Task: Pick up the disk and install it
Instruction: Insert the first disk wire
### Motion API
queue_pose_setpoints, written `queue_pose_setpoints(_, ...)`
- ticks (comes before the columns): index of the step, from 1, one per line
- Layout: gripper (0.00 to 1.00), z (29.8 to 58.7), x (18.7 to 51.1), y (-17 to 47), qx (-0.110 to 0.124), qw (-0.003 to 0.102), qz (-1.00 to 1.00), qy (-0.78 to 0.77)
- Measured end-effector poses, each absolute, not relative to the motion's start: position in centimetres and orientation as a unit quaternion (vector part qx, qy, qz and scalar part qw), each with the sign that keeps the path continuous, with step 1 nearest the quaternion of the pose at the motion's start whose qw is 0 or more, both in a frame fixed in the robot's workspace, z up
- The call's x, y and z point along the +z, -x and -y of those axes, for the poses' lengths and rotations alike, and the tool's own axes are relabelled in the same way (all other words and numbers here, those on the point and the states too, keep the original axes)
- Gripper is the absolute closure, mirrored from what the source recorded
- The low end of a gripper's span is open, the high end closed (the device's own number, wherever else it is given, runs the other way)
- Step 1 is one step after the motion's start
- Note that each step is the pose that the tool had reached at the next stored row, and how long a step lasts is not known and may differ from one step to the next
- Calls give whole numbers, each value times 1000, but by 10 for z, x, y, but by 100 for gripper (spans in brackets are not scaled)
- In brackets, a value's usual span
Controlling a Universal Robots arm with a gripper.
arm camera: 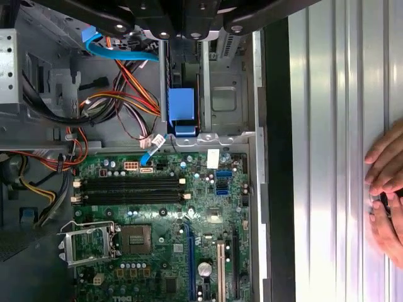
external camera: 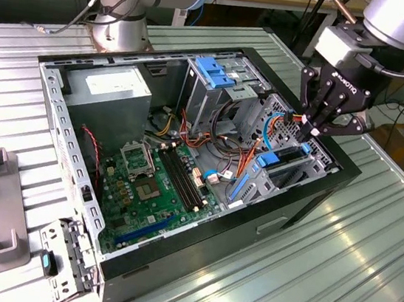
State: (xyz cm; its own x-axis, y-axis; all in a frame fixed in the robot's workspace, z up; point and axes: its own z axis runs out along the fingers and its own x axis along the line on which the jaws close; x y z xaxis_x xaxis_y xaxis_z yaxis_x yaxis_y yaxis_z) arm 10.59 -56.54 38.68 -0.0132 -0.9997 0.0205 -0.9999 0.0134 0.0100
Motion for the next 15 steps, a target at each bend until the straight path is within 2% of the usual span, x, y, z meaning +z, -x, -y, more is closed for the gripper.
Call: queue_pose_setpoints(15, 89, 565, 386, -113, 4, 11, 711, -703)
